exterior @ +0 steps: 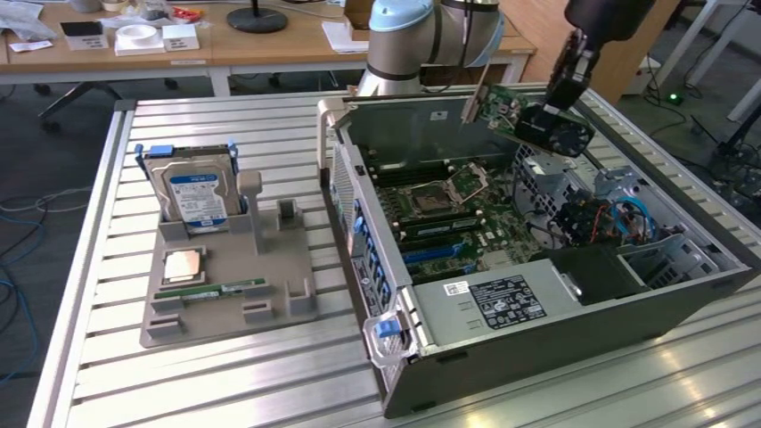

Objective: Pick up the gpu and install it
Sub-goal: 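Insert the gpu into the slot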

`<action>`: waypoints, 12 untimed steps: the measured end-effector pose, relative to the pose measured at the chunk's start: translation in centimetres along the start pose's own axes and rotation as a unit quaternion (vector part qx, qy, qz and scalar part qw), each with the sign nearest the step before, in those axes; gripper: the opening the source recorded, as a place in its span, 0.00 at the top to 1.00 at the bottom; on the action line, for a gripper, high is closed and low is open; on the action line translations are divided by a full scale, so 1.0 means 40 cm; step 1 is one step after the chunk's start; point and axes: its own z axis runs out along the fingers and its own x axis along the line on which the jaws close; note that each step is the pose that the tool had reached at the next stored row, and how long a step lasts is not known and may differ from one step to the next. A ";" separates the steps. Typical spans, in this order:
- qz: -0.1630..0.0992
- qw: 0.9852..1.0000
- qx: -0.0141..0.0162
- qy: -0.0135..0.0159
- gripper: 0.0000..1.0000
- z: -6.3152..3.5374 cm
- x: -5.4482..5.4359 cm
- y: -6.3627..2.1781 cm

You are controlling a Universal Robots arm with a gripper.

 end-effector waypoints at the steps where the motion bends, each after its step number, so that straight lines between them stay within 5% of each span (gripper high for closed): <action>1: -0.008 1.000 0.000 0.001 0.74 0.000 0.000 0.000; 7: -0.055 0.998 -0.001 0.004 0.74 0.003 0.000 0.000; 12: -0.096 0.995 -0.002 0.007 0.74 0.005 0.000 0.000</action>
